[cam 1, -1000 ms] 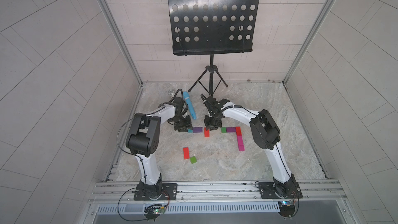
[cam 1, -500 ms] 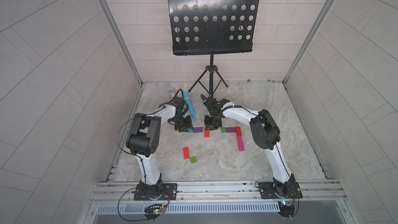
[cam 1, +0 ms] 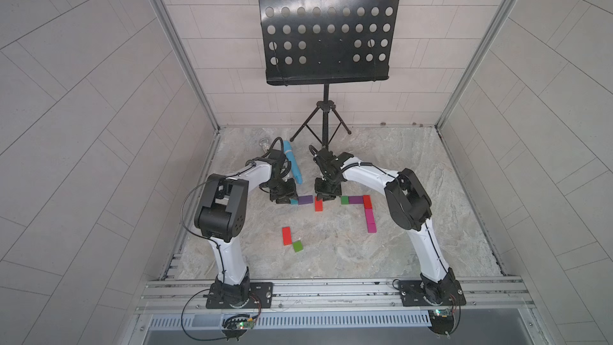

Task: Assemble the number 7 with building blocks
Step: Assemble the building block at the center of the board.

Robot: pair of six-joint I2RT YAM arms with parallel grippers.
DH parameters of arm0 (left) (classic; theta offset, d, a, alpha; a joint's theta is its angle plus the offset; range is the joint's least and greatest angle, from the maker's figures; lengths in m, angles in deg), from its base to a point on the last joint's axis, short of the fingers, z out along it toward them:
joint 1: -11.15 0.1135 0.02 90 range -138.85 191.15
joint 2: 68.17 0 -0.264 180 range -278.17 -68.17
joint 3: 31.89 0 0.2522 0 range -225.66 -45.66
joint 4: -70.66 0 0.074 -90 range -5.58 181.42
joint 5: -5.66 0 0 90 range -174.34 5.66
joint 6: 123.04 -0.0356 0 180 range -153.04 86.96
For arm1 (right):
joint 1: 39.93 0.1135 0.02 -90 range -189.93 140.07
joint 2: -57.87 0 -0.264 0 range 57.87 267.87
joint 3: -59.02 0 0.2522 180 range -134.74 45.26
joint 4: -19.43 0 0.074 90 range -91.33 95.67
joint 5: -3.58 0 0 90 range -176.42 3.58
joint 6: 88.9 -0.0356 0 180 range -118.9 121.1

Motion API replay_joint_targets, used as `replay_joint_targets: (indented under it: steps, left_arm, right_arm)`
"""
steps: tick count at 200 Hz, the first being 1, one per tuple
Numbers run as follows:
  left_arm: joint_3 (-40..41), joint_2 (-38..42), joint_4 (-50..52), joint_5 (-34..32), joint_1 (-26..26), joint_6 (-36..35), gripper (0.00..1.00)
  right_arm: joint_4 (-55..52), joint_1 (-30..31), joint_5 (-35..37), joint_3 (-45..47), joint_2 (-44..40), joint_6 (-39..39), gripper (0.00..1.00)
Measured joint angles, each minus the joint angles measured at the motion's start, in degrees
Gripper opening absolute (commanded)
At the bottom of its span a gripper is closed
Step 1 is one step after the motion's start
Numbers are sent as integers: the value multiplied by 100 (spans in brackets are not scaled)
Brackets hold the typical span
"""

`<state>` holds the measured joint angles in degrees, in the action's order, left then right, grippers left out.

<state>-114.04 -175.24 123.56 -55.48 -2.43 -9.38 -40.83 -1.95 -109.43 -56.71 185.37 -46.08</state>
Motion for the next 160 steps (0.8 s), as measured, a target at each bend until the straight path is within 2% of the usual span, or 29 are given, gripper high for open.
replay_joint_targets:
  steps: [160]
  left_arm:
    - [-151,0,-37,7,0,83,43]
  right_arm:
    - [76,28,-103,-13,2,-59,27]
